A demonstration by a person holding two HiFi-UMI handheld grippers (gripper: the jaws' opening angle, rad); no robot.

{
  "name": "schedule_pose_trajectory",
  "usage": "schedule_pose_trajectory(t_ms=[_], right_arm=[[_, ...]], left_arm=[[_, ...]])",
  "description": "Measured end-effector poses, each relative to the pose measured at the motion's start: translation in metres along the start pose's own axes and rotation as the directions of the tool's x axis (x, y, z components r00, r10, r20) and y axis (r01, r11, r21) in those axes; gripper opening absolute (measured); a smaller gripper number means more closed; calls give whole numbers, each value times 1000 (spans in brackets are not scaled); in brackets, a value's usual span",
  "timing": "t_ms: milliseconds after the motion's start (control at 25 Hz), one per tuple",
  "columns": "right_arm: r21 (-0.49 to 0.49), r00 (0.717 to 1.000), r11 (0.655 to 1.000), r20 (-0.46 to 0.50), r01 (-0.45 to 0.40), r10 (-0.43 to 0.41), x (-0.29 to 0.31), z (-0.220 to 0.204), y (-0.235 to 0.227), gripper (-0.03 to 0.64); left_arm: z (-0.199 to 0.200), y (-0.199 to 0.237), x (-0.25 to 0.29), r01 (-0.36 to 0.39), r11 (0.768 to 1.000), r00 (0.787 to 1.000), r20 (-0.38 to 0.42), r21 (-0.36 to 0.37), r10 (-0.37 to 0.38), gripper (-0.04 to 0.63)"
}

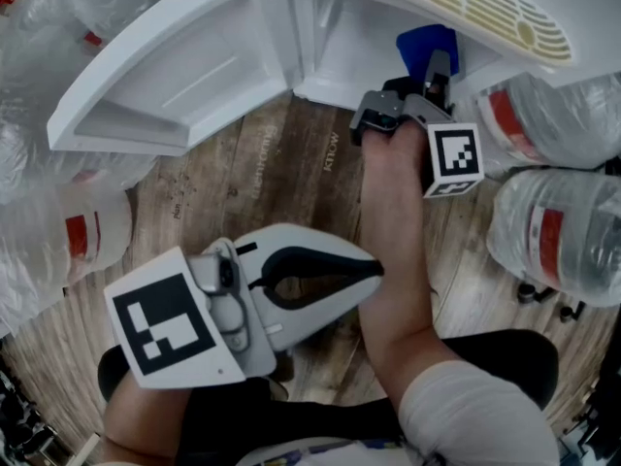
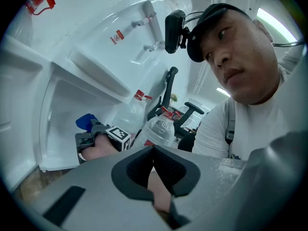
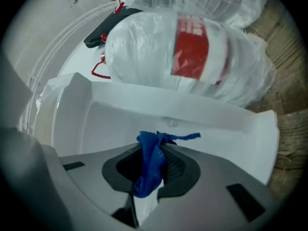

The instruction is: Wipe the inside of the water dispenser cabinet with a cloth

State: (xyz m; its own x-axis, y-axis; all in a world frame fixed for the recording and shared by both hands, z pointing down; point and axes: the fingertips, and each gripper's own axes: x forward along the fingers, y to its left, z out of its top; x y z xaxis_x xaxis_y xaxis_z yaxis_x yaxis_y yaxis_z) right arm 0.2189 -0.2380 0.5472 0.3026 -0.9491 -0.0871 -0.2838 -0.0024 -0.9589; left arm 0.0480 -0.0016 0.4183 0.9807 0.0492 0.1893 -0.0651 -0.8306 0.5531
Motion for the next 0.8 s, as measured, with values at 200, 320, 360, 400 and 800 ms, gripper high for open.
schedule_pose_trajectory(t_ms=[200, 320, 360, 400, 800], right_arm=[[21, 999, 1000, -40, 23, -22, 36, -21, -31, 64], [20, 999, 999, -30, 30, -29, 63, -21, -46, 66], [26, 999, 999, -24, 32, -31, 71, -20, -51, 66], [30, 999, 999, -16, 35, -35, 76, -19, -55, 66], [63, 998, 997, 38, 51, -54, 58, -1, -71, 66]], left_arm=[[-1, 0, -1, -8, 1000, 1000, -1, -2, 8, 3], [-2, -1, -2, -12, 1000, 1000, -5, 5, 12, 3], [-3, -1, -2, -12, 1000, 1000, -7, 9, 12, 3], [-3, -2, -2, -11, 1000, 1000, -9, 13, 11, 3], [-8, -9, 7, 12, 1000, 999, -36, 8, -12, 3]])
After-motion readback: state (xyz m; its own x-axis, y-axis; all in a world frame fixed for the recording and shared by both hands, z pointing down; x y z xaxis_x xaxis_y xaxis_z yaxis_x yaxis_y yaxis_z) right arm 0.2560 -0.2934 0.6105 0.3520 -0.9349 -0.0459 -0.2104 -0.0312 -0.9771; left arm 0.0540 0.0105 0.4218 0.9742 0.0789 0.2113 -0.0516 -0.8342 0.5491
